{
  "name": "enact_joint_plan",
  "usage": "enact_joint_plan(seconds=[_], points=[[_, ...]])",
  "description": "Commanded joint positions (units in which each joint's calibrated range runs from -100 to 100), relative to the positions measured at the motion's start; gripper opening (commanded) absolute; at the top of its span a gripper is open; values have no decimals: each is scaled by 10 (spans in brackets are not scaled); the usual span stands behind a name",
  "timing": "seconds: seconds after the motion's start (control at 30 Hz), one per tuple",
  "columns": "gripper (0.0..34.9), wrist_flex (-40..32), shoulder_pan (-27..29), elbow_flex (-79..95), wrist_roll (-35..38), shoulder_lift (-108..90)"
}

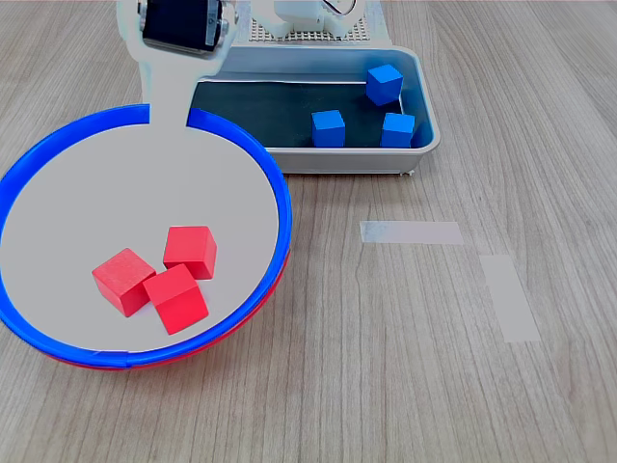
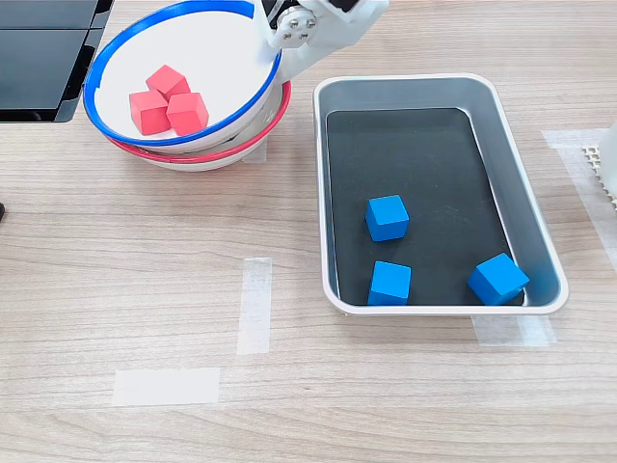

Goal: Resolve any anomalies and move all blocks to matching dishes

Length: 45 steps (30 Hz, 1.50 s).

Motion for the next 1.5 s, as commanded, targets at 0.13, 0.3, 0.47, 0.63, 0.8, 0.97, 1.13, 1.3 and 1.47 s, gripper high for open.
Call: enact_joint_plan(seconds=[0.13,0.3,0.47,0.63,0.8,0.97,1.13,1.3,1.47], points=[[1,-11,-3,2,-11,-24],[0,-22,3,3,-32,-64],[0,-24,3,21,-39,-118],[0,-15,-10,34,-48,-158],[0,15,-55,18,-70,-168],[0,54,-123,-14,-96,-162],[0,56,-184,-40,-114,-132],[0,41,-218,-52,-117,-93],[0,22,-245,-48,-115,-46]])
